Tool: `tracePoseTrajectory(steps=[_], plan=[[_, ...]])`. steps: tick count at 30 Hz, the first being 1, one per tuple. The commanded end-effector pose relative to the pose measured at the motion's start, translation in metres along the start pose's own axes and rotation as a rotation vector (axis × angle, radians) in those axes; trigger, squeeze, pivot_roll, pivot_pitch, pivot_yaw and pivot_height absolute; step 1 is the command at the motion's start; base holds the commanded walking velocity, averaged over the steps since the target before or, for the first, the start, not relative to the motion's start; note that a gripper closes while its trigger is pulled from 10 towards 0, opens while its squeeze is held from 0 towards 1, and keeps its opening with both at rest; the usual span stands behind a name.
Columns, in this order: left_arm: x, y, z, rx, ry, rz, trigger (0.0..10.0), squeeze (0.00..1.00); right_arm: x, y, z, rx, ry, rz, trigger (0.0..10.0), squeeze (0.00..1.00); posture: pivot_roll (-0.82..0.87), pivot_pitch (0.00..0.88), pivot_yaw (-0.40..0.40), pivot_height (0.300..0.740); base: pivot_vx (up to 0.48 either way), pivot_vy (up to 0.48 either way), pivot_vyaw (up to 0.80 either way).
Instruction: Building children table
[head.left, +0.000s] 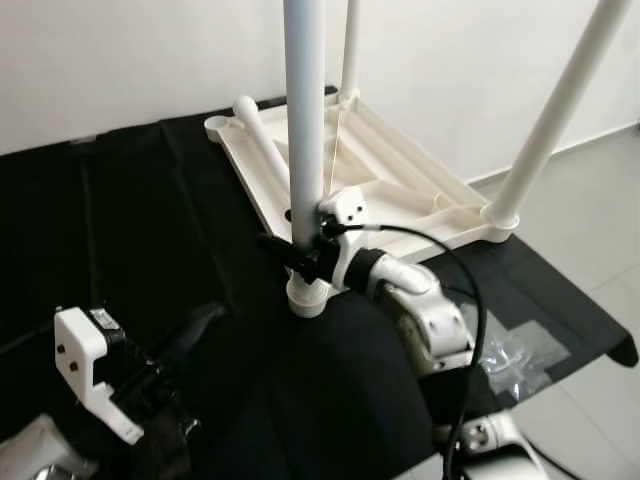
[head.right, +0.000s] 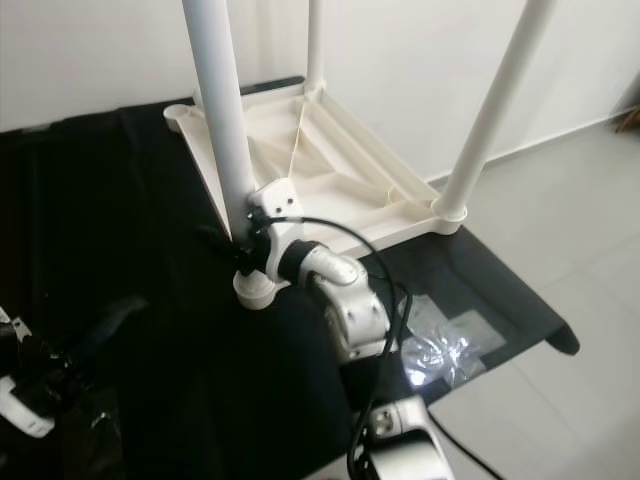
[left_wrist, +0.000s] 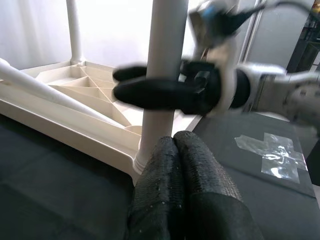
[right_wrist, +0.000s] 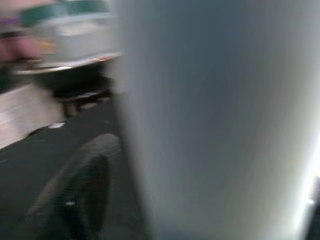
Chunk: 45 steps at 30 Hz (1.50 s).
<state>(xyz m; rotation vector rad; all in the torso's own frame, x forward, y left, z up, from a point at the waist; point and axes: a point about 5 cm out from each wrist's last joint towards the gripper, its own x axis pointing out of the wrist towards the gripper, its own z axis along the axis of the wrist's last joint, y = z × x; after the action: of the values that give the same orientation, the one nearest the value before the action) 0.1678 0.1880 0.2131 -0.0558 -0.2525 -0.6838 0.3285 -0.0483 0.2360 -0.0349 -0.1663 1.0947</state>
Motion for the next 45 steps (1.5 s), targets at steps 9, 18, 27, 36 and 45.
tracePoseTrajectory(steps=[9,18,27,36,45], plan=[[-0.005,-0.002,0.001,0.002,0.017,0.008,10.0,0.00,-0.003,-0.026,0.039,-0.178,0.025,0.355,10.0,0.00,0.02,0.190,-0.009,0.740,0.000,0.000,0.00],[-0.010,-0.005,0.002,0.001,0.035,0.018,10.0,0.00,-0.001,-0.041,0.049,-0.106,0.051,0.540,10.0,0.00,0.04,0.205,-0.021,0.740,0.000,0.000,0.00],[-0.014,-0.005,0.004,0.011,0.039,0.038,10.0,0.00,-0.005,-0.046,0.036,-0.093,0.141,0.602,0.0,0.00,0.05,0.209,-0.031,0.740,0.000,0.000,0.00],[-0.014,-0.004,0.002,0.011,0.037,0.043,10.0,0.00,-0.008,-0.057,0.018,-0.059,0.144,0.420,0.0,0.00,0.03,0.193,-0.034,0.740,0.000,0.000,0.00],[-0.013,-0.003,0.002,0.008,0.036,0.034,10.0,0.00,-0.007,-0.003,-0.059,0.148,0.206,-0.361,0.0,0.00,0.02,0.196,-0.032,0.740,0.000,0.000,0.00]])
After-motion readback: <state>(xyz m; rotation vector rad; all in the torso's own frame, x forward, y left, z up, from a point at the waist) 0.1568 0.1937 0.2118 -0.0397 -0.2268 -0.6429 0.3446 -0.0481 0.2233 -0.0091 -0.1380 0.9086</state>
